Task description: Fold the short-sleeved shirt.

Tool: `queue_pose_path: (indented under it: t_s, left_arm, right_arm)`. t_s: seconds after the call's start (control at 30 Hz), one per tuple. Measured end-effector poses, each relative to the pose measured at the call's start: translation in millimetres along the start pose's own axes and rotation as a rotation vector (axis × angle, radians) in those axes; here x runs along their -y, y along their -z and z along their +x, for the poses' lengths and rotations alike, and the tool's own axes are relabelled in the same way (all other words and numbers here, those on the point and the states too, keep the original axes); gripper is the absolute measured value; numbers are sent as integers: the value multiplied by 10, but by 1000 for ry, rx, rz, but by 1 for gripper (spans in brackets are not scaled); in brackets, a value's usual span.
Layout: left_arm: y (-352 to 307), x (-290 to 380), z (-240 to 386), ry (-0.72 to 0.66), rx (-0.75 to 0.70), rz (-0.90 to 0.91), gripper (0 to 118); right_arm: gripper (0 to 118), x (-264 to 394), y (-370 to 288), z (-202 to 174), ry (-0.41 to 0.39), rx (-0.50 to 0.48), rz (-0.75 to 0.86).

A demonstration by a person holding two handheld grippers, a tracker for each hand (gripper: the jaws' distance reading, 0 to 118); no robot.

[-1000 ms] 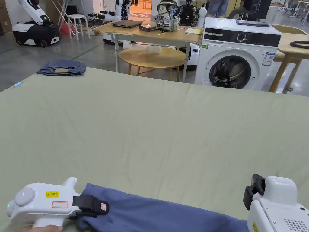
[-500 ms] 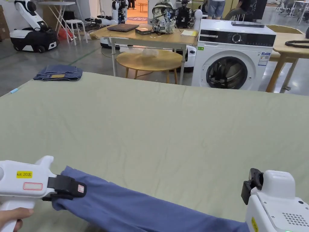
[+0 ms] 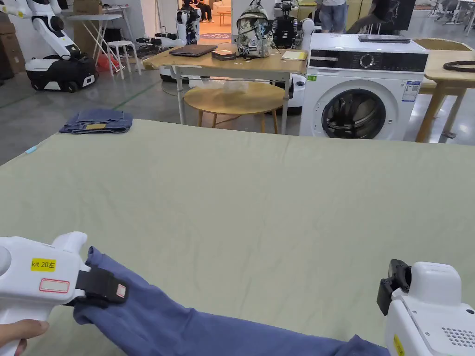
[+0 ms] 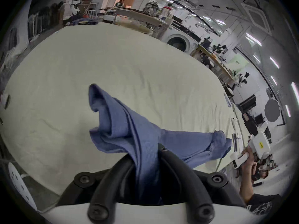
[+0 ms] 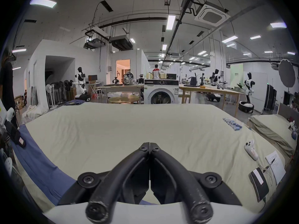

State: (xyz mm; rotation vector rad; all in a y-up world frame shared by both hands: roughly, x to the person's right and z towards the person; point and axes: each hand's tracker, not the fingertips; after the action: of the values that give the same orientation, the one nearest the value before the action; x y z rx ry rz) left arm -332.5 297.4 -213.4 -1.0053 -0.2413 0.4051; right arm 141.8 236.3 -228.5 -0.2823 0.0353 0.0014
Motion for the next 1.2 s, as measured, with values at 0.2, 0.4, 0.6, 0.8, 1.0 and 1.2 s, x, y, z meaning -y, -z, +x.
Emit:
queue_pose_path:
  t_s: [0.2, 0.4, 0.6, 0.8, 1.0, 1.2]
  left_arm:
    - [275, 39, 467, 26, 188, -60, 5]
    - [880, 171, 1055, 70, 222, -168, 5]
    - [1641, 388, 1463, 117, 116, -293, 5]
    - [2135, 539, 1539, 154, 6, -361, 14]
    - [1972, 527, 1491, 109, 121, -357, 43]
    - [1514, 433, 1441, 93, 240, -301, 33]
  right_arm:
    - [0, 27, -24, 63, -1, 13, -10]
    - [0, 63, -61, 123, 2, 32, -21]
    - [0, 93, -138, 170, 3, 48, -39]
    - [0, 102, -186, 205, -4, 61, -52]
    - [0, 110, -200, 223, -8, 64, -59]
    - [0, 123, -222, 225, -6, 60, -60]
